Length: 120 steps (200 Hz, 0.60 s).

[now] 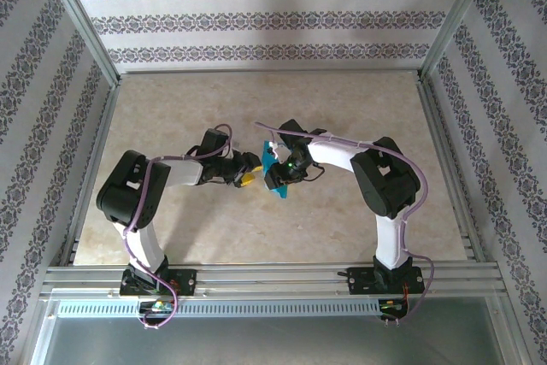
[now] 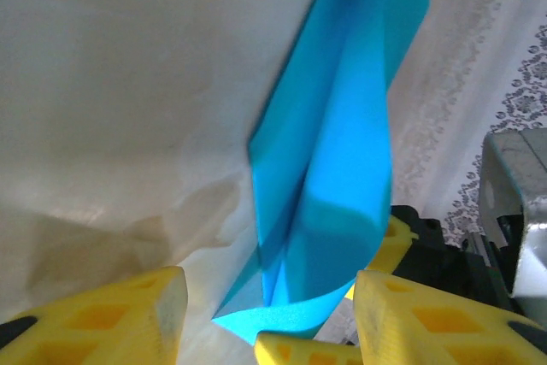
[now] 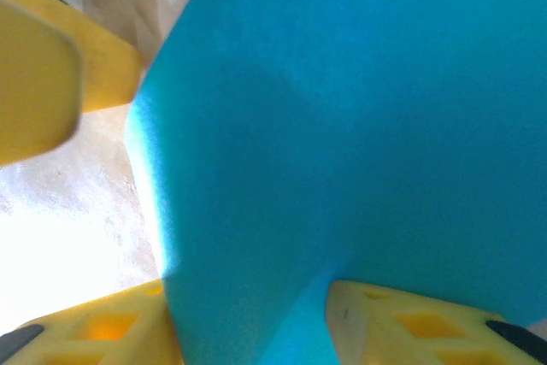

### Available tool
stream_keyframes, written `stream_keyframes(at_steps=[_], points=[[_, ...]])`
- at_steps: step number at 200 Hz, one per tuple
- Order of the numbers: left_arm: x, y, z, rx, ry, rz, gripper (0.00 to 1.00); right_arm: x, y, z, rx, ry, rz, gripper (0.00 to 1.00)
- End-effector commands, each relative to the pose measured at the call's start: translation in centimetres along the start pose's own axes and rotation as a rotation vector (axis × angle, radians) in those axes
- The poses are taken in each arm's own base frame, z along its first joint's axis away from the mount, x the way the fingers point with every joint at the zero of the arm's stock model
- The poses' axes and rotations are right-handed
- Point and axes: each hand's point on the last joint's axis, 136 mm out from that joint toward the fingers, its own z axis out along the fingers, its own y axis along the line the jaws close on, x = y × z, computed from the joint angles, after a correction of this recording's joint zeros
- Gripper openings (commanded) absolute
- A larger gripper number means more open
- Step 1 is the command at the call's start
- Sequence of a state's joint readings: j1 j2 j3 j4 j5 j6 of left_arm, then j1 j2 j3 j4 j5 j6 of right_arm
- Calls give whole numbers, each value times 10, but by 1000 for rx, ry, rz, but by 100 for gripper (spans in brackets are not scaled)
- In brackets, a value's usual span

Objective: Fold a paper plane with a square sheet of paper (pick it up from the middle)
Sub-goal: Third fold the triangle at the center of the table.

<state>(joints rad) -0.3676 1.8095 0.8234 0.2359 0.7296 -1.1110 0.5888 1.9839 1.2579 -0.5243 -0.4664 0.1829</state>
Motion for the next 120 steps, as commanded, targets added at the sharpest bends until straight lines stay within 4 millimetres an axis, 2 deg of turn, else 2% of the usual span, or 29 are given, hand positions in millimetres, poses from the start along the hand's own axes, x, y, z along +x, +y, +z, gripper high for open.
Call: stream_keyframes(at_steps=[1,36,73,120], points=[[-4,-24,4,91,-2,32,55,39,-23,31,38,132,37,53],[-7,-26,7,100,-3,40,55,40,-24,32,36,136,33,53],[-9,-31,8,96,-9,61,45,39,-25,31,35,133,34,53],[-8,-38,4,106,-19,97,48,39,-27,30,37,132,38,54]])
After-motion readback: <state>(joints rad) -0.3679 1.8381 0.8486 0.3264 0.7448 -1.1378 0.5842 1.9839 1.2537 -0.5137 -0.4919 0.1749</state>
